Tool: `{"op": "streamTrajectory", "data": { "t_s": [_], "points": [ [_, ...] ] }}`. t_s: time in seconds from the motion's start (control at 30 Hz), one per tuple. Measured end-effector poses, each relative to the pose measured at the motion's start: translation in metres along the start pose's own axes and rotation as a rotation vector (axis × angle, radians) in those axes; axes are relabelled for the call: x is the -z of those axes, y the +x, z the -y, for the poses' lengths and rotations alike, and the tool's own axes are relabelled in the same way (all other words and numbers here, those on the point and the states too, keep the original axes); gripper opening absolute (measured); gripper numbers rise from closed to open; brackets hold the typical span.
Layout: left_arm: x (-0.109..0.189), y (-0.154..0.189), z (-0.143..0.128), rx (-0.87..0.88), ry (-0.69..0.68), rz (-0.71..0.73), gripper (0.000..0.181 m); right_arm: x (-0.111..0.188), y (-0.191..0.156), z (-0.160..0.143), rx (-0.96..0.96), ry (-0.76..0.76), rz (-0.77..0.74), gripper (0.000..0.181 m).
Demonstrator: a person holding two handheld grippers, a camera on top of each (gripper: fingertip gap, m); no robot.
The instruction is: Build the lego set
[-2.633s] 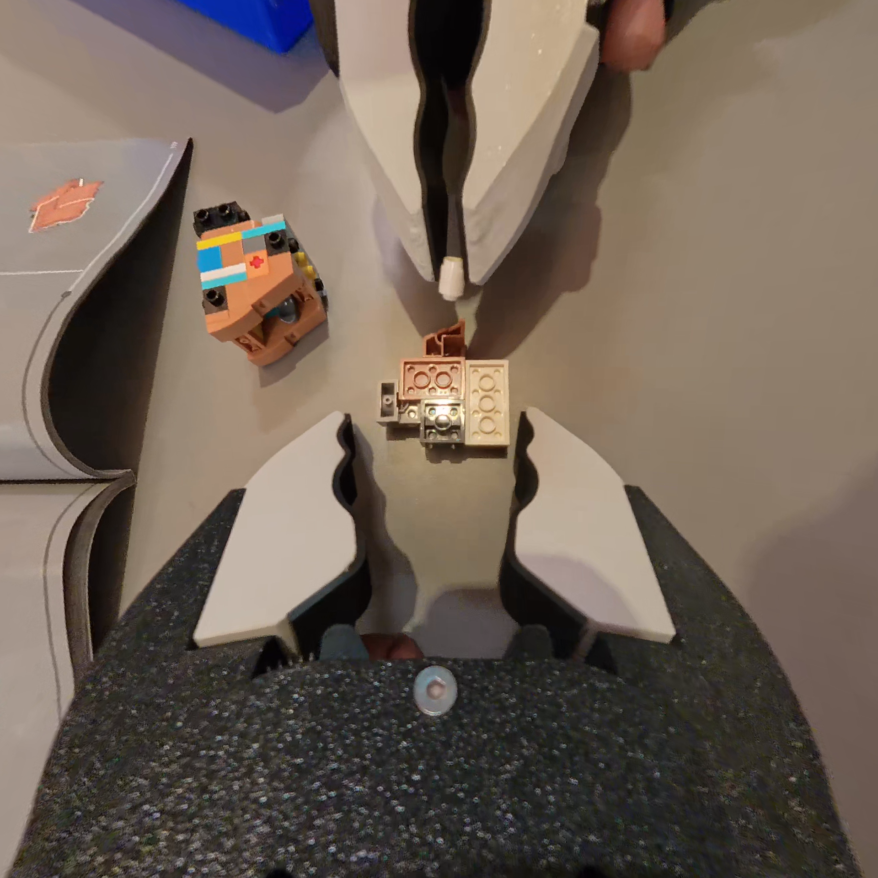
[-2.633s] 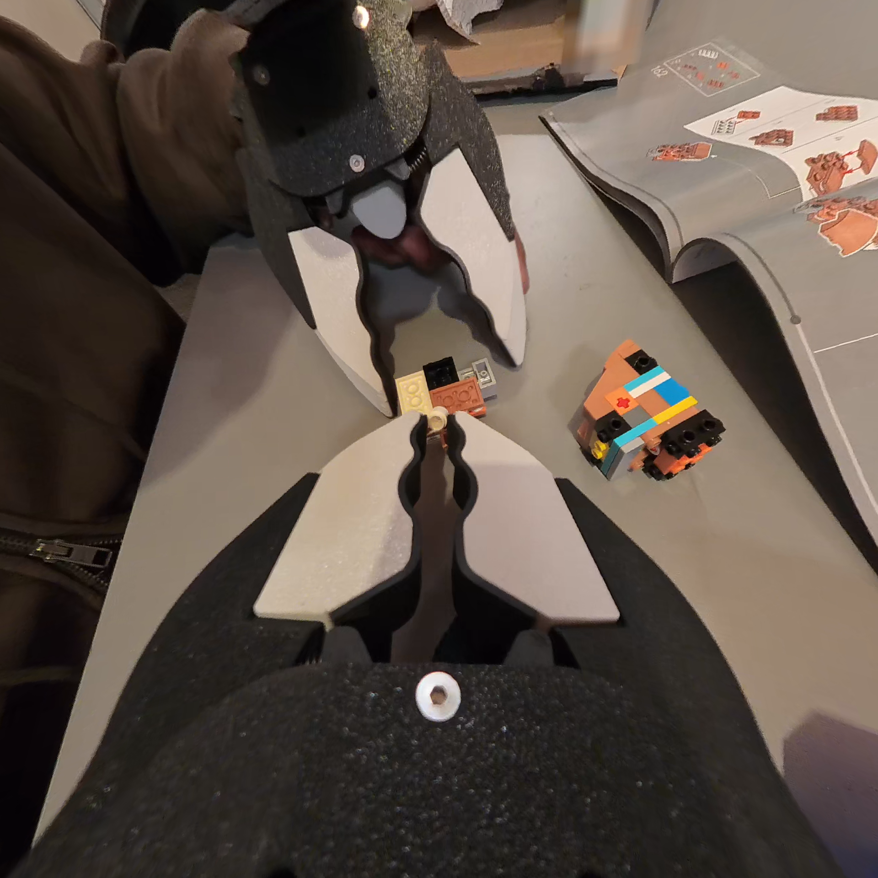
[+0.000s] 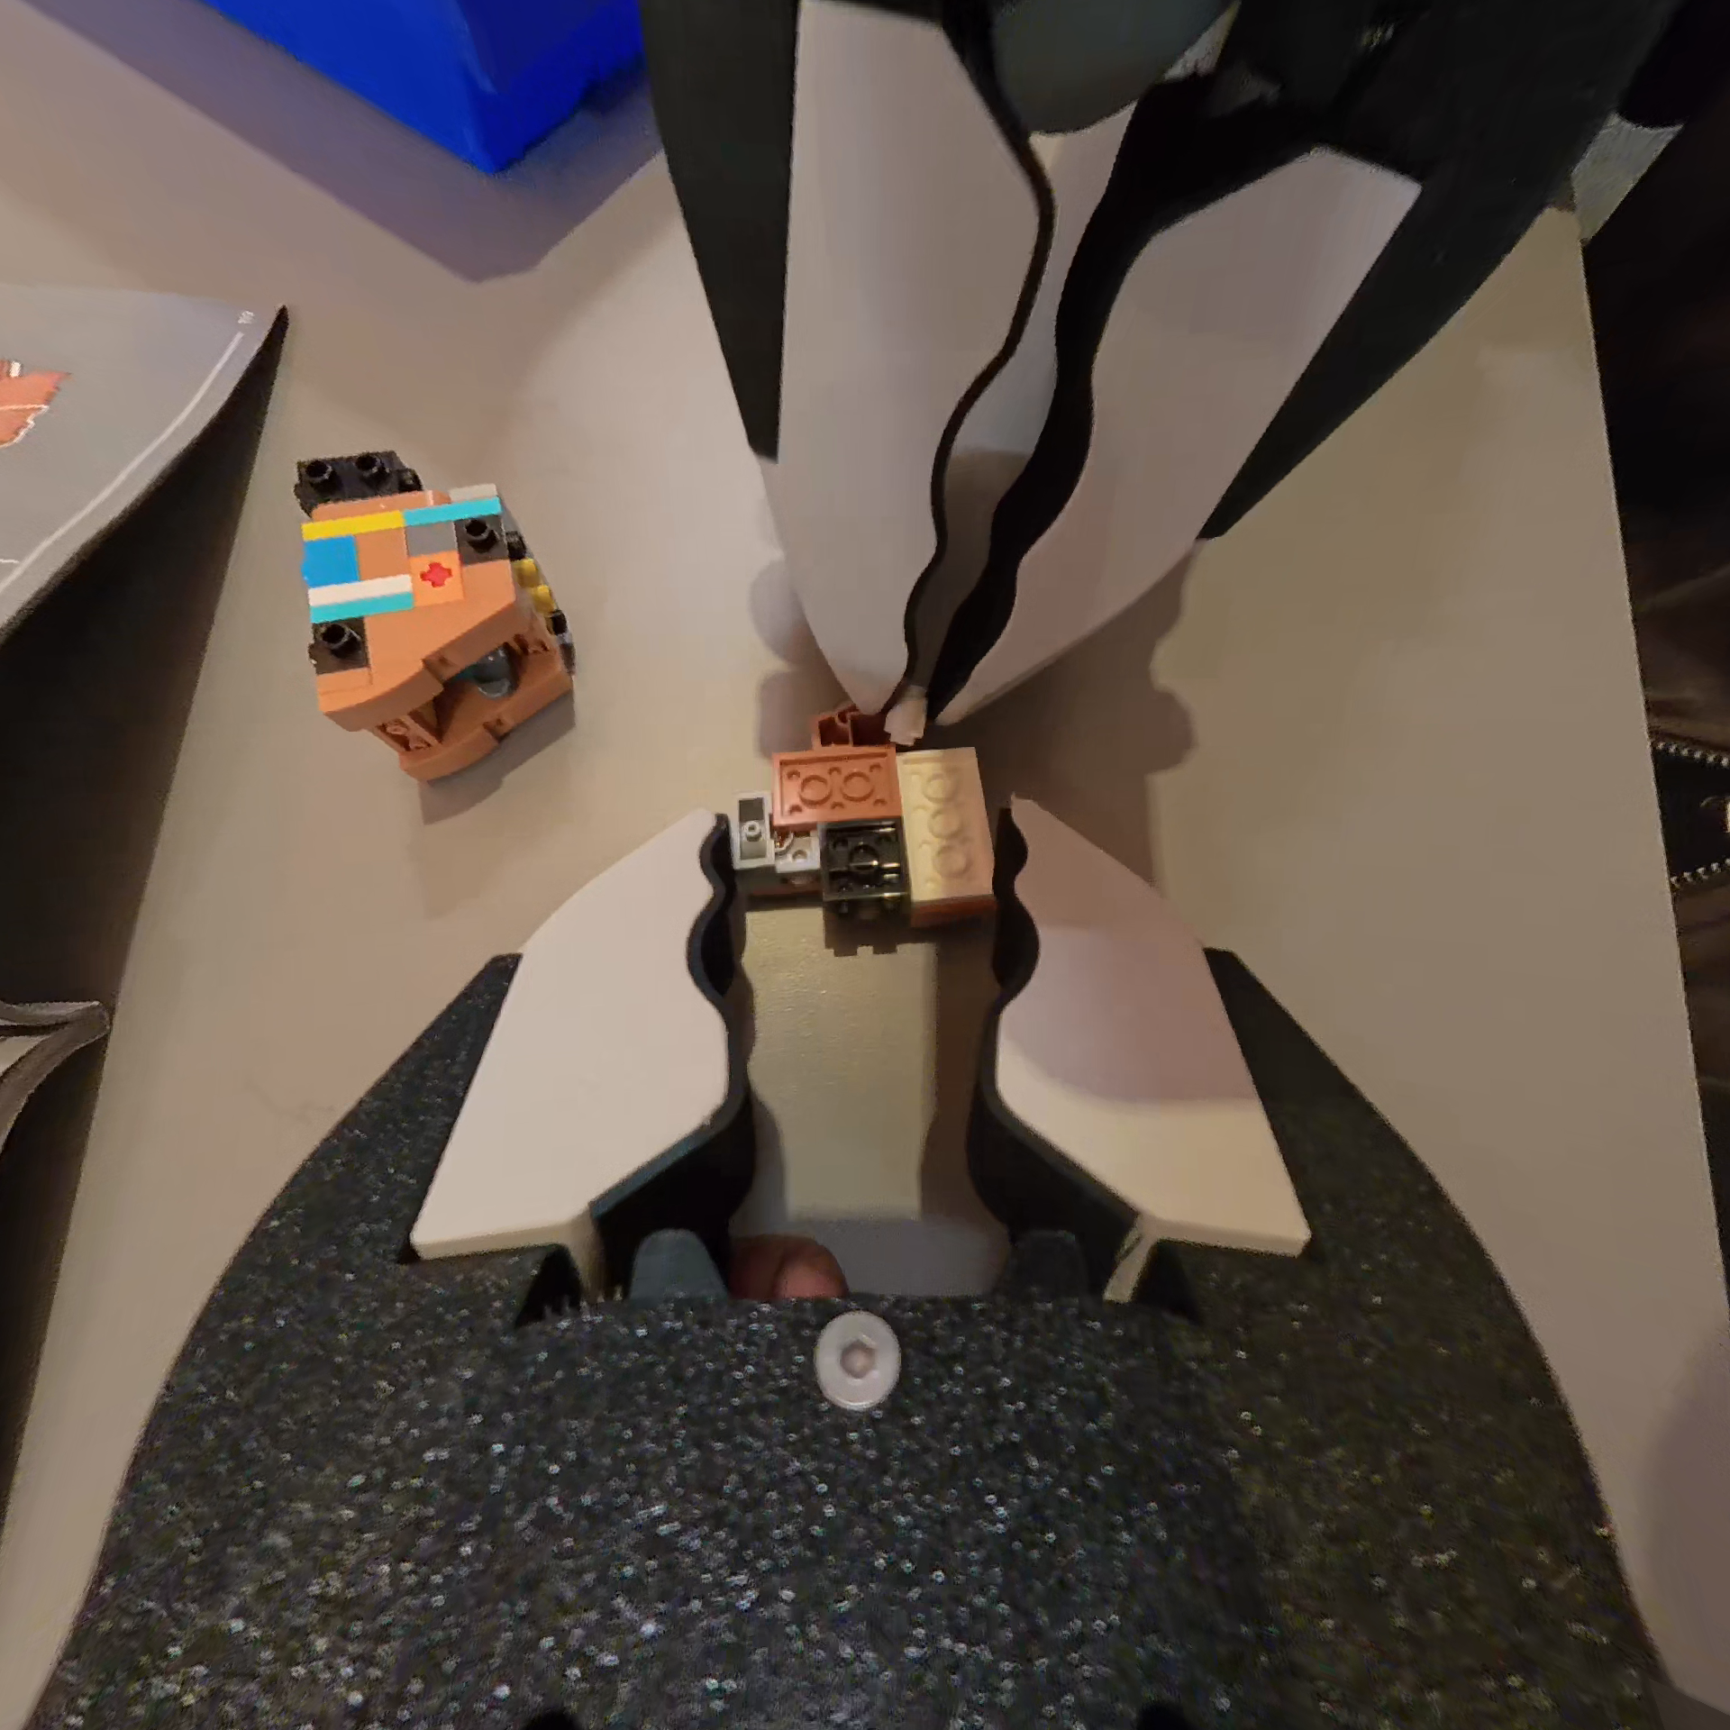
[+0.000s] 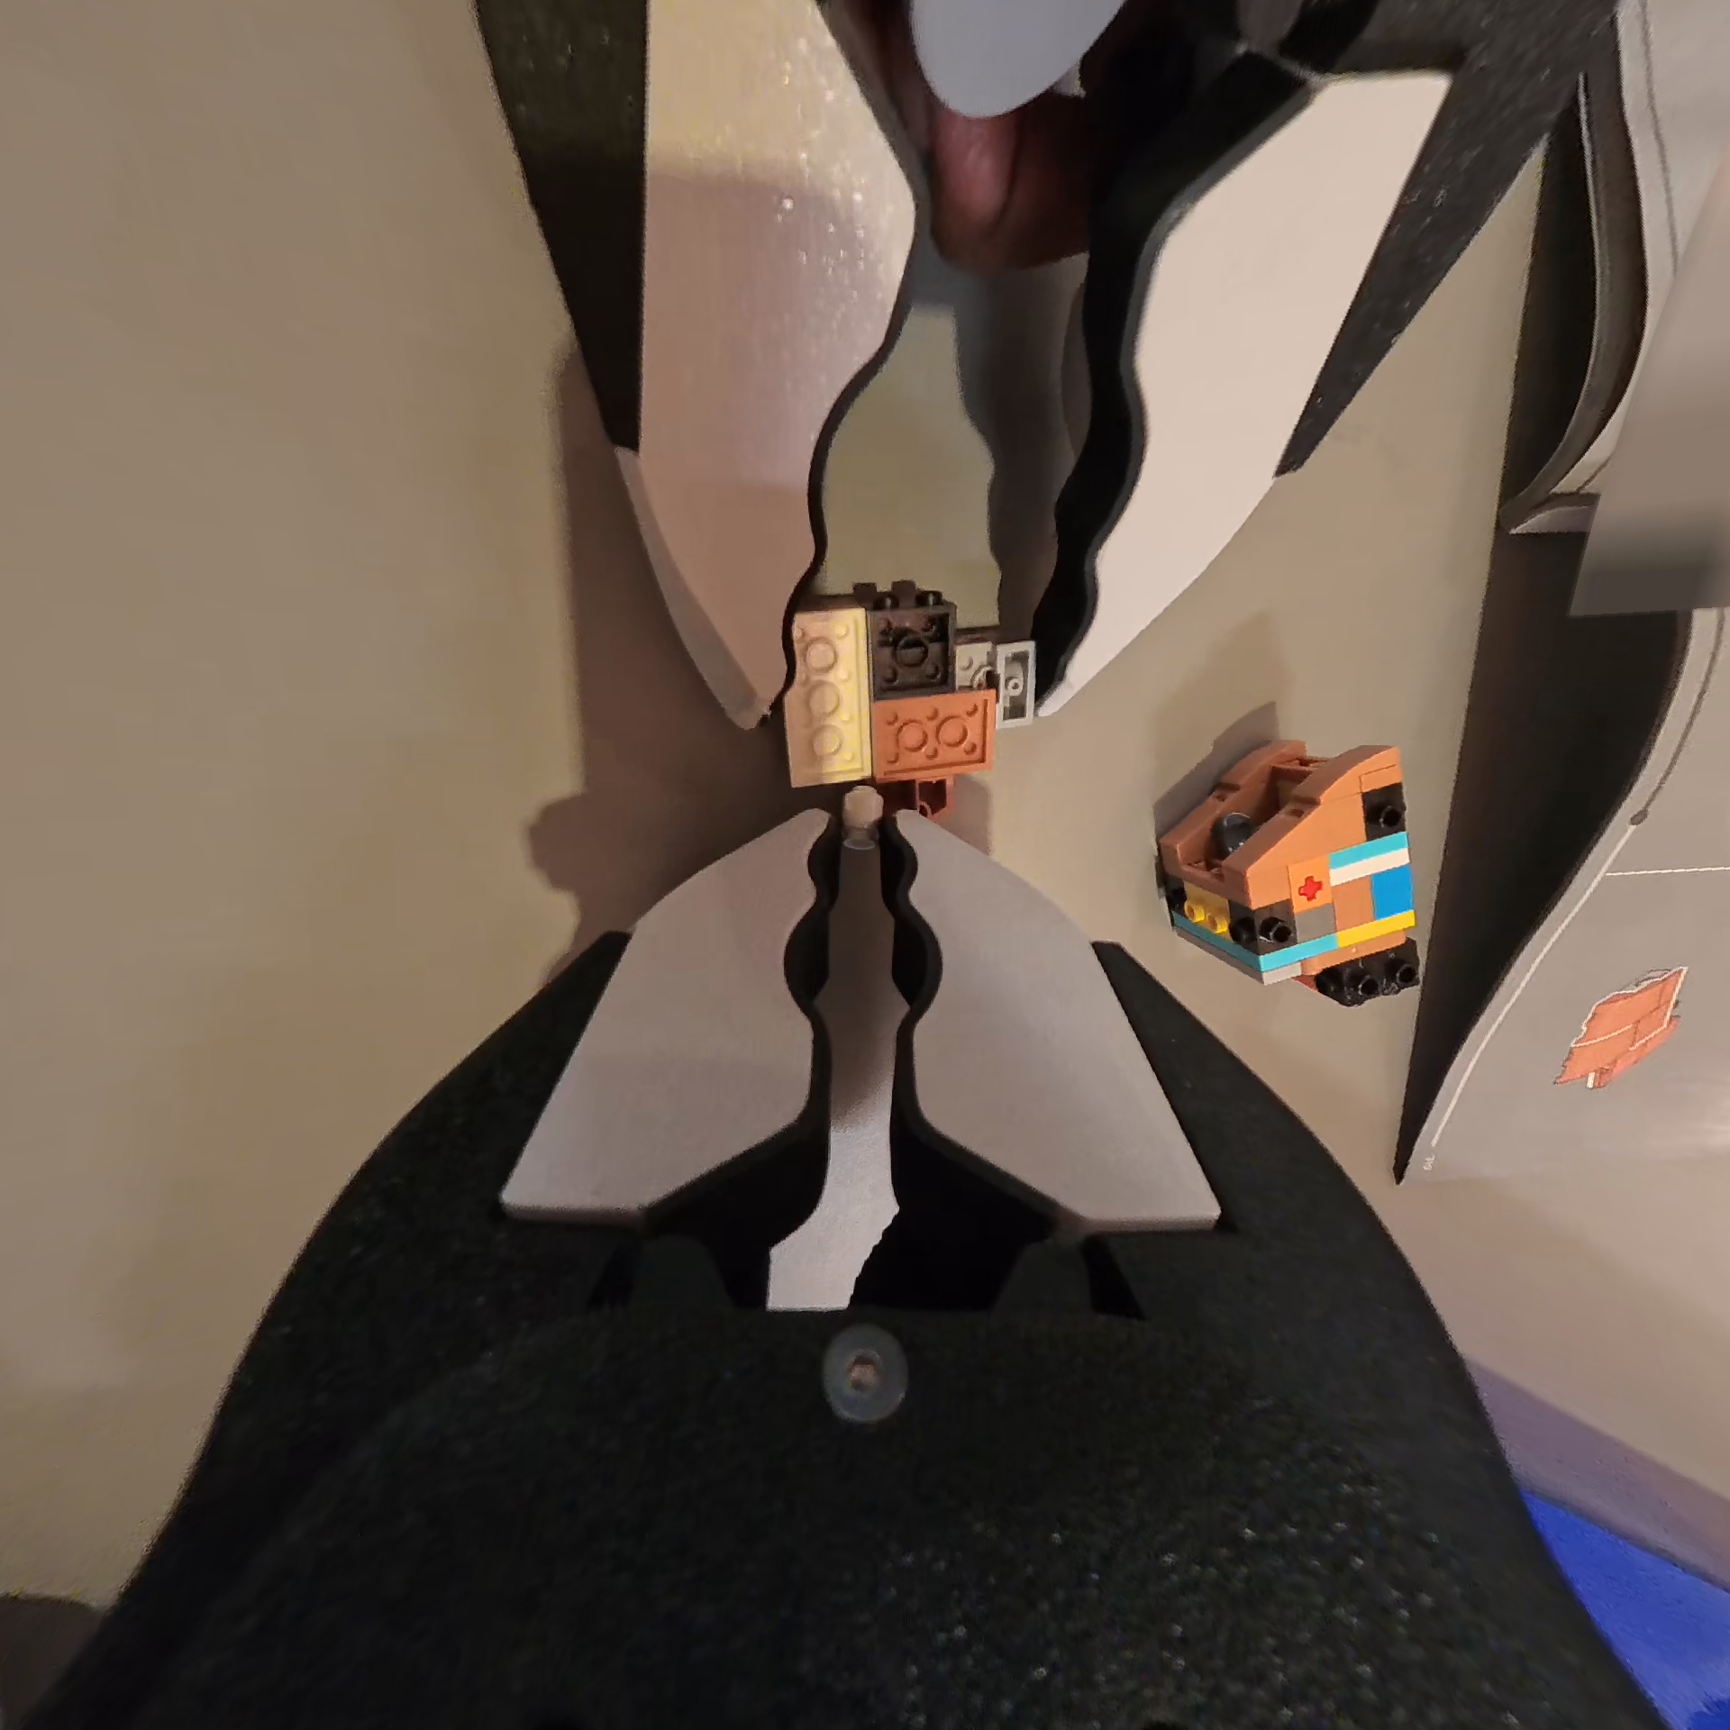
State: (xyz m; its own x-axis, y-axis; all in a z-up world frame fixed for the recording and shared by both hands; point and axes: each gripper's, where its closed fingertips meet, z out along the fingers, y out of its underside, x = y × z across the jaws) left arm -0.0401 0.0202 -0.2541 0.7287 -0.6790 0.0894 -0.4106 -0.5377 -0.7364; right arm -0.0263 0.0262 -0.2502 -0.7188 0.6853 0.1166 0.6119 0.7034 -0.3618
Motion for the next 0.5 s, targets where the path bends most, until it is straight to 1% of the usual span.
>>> {"op": "streamTrajectory", "data": {
  "t_s": [0.23,0.37,0.5],
  "points": [
    [0.0016,0.0025,-0.0051,-0.012,-0.011,-0.021,0.056,0.001,0.0027,0.001,-0.003,0.017,-0.015,0.008],
    [0.0002,0.0027,-0.0083,-0.052,-0.04,0.009,0.066,0.0001,0.0054,-0.0028,-0.008,0.007,-0.024,0.008],
    [0.0008,-0.0015,-0.007,0.002,-0.058,0.052,0.072,0.0002,0.0045,-0.0027,-0.006,0.012,-0.023,0.007]
  ]
}}
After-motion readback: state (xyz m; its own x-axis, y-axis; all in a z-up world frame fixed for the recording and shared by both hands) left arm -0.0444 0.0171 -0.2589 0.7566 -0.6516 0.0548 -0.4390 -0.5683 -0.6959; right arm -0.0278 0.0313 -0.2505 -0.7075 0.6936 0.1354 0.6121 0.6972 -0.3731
